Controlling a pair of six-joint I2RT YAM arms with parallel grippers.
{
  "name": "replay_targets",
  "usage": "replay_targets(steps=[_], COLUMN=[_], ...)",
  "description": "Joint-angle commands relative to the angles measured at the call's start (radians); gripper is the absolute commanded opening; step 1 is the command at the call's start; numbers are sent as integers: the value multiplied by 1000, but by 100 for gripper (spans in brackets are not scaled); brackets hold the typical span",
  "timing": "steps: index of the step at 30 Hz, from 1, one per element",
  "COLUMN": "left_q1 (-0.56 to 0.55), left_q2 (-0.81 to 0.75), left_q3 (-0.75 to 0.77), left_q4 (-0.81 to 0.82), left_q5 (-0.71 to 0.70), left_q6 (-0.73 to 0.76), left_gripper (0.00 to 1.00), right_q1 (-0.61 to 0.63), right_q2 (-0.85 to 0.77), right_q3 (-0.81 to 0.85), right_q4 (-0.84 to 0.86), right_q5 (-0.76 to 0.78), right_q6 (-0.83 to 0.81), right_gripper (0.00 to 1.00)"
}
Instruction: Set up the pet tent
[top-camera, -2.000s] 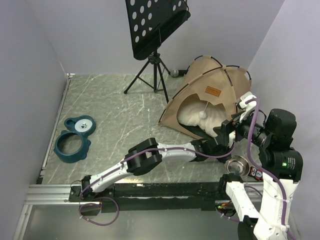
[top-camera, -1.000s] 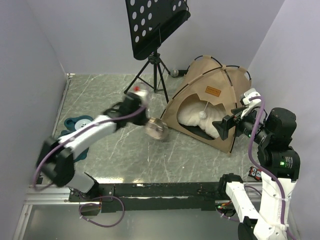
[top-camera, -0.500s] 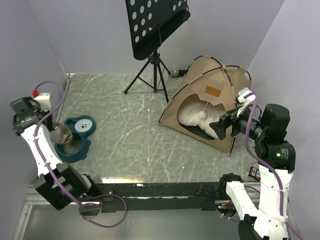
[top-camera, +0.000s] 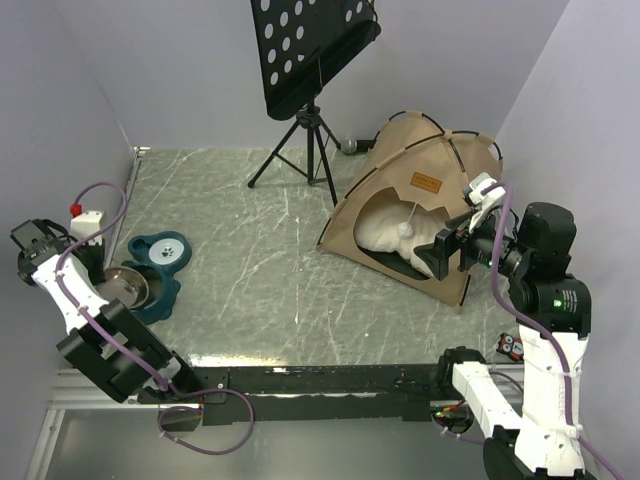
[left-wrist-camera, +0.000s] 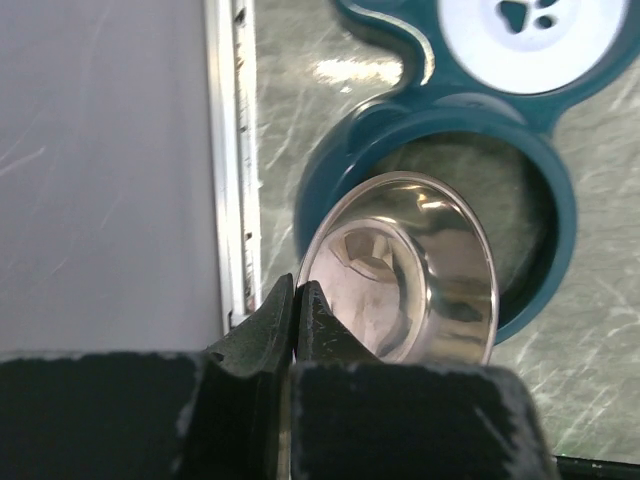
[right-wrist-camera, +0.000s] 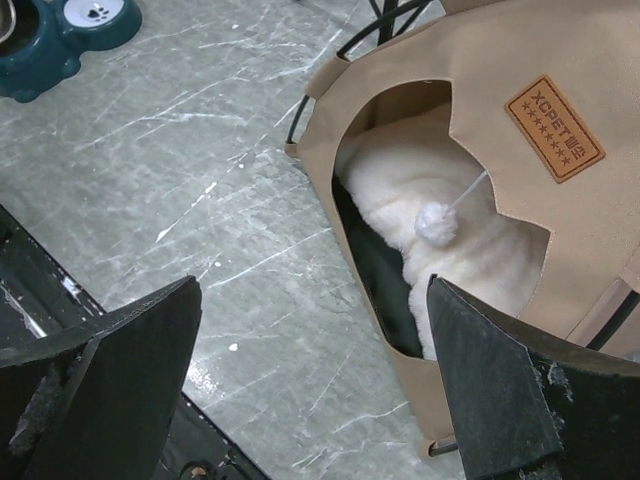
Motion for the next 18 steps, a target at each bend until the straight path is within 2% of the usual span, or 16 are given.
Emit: replay_targets(steps=[1,9,10,13,15,18], left_q1=[11,11,13,18,21,21], left_q2=[-15,20,28,42,24,-22], left_q3=[-31,-62,-53,-33,-30,-23], left_q4=[53,102,78,44,58,87], left_q5=[107,201,216,218,195,160], left_q6=[4,-41,-31,-45,-56,-54], left_gripper=[1,2,13,59,71,75], right_q1=[11,14,14,14,14,14], right_q2=[-7,-6,-4,-4,-7,-7], right_q3=[35,47,50,53,49,41], right_q4=[2,-12,-15,-18,-15,-15], right_q5=[3,9,12,15,14,8], right_q6=[-10,-15,-16,-22,-22,-22], right_gripper=[100,100,100,100,100,100])
